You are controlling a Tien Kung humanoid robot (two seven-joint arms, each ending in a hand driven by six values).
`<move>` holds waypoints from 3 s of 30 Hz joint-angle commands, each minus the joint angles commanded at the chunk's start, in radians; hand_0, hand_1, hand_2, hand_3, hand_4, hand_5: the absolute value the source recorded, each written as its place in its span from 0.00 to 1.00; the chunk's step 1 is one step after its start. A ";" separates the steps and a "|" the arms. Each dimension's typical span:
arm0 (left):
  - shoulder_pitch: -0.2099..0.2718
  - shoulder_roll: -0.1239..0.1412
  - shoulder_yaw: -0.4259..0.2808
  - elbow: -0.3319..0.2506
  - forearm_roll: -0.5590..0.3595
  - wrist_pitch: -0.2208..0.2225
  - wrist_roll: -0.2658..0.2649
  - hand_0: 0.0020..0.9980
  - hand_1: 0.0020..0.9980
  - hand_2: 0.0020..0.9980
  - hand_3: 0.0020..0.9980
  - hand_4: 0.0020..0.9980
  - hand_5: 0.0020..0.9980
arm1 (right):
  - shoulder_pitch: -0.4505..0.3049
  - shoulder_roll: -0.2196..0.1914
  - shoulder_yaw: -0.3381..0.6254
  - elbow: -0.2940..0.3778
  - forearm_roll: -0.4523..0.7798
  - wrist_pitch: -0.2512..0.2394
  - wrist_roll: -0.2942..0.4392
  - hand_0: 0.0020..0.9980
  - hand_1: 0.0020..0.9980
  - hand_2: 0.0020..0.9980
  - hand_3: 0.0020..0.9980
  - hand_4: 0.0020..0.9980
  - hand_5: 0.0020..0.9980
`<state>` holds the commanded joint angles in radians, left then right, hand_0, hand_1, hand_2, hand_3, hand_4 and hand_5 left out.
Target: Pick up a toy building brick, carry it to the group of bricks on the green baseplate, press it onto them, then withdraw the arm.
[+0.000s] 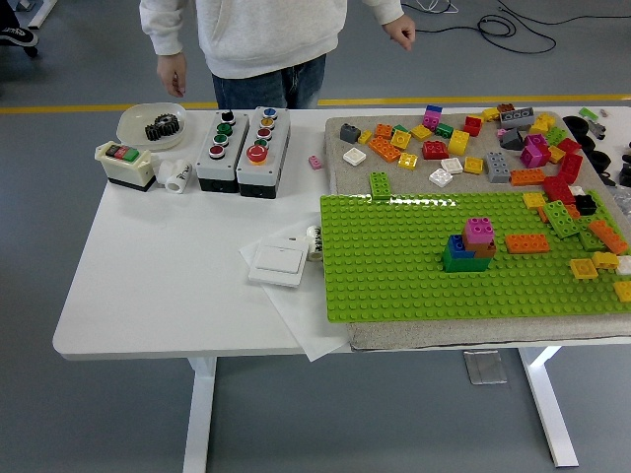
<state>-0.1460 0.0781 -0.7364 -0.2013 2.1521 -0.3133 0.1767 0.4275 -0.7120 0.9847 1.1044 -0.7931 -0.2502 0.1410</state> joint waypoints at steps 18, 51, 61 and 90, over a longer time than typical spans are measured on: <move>-0.011 0.000 0.045 -0.006 -0.052 -0.001 -0.008 0.88 0.88 0.90 0.66 0.75 0.63 | 0.200 0.017 -0.364 -0.387 -0.390 -0.035 0.057 0.63 0.64 0.68 0.64 0.87 0.44; -0.034 0.001 0.075 -0.018 -0.078 -0.012 -0.013 0.87 0.88 0.89 0.66 0.75 0.63 | 0.331 0.119 -0.672 -0.533 -0.292 -0.036 0.075 0.66 0.65 0.68 0.63 0.86 0.49; -0.037 0.002 0.066 -0.021 -0.058 -0.017 -0.016 0.87 0.88 0.88 0.65 0.74 0.63 | 0.322 0.115 -0.635 -0.527 -0.271 -0.063 0.089 0.61 0.63 0.68 0.63 0.86 0.50; -0.042 0.003 0.056 -0.023 -0.039 -0.020 -0.019 0.86 0.87 0.88 0.65 0.74 0.63 | 0.304 0.125 -0.637 -0.507 -0.264 -0.027 0.085 0.65 0.68 0.73 0.73 0.88 0.50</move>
<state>-0.1881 0.0809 -0.6806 -0.2246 2.1133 -0.3333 0.1582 0.7310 -0.5871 0.3472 0.5977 -1.0574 -0.2773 0.2259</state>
